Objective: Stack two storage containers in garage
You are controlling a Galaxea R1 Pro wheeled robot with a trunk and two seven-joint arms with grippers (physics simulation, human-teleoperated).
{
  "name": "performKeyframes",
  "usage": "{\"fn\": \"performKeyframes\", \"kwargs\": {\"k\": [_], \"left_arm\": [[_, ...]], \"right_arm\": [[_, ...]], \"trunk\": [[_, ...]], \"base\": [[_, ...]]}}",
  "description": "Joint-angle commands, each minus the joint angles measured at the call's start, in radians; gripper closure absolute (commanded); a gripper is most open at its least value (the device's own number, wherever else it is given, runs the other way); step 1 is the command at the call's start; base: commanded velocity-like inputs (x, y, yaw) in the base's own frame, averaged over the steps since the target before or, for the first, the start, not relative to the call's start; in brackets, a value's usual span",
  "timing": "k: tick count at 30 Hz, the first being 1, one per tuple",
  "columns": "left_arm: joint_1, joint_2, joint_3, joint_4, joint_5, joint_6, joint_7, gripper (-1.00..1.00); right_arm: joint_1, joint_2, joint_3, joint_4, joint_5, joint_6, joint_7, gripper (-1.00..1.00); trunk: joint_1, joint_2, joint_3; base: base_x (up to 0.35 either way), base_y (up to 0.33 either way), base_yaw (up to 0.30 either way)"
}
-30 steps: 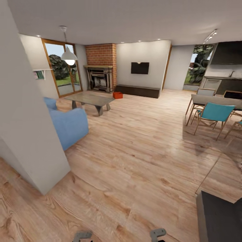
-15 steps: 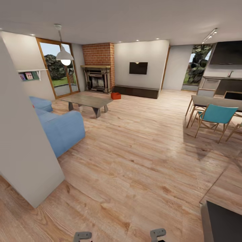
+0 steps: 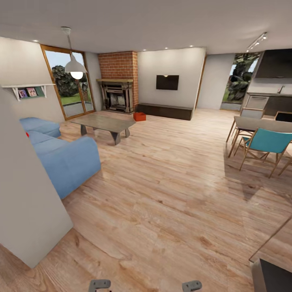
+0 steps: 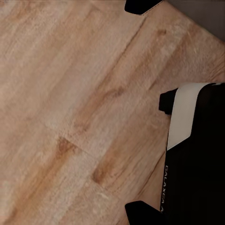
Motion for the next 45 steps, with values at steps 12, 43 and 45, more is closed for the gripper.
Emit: {"fn": "performKeyframes", "kwargs": {"k": [12, 43, 45], "left_arm": [[-0.001, 0.002, -0.007, 0.001, 0.012, -0.005, 0.0, -1.0], [-0.001, 0.0, -0.008, 0.001, 0.012, -0.005, 0.0, -1.0], [0.0, 0.001, -0.008, 0.001, 0.012, -0.006, 0.0, -1.0]], "right_arm": [[0.005, -0.023, 0.003, 0.137, 0.006, 0.003, -0.006, -1.0], [0.159, -0.081, 0.004, 0.172, 0.001, 0.003, -0.006, -1.0], [0.159, -0.081, 0.004, 0.172, 0.002, 0.003, -0.006, -1.0]], "trunk": [[0.001, -0.001, -0.002], [0.001, -0.001, -0.002], [0.001, -0.001, -0.002]], "base": [[0.345, 0.0, 0.0], [0.345, 0.0, 0.0], [0.345, 0.0, 0.0]]}}
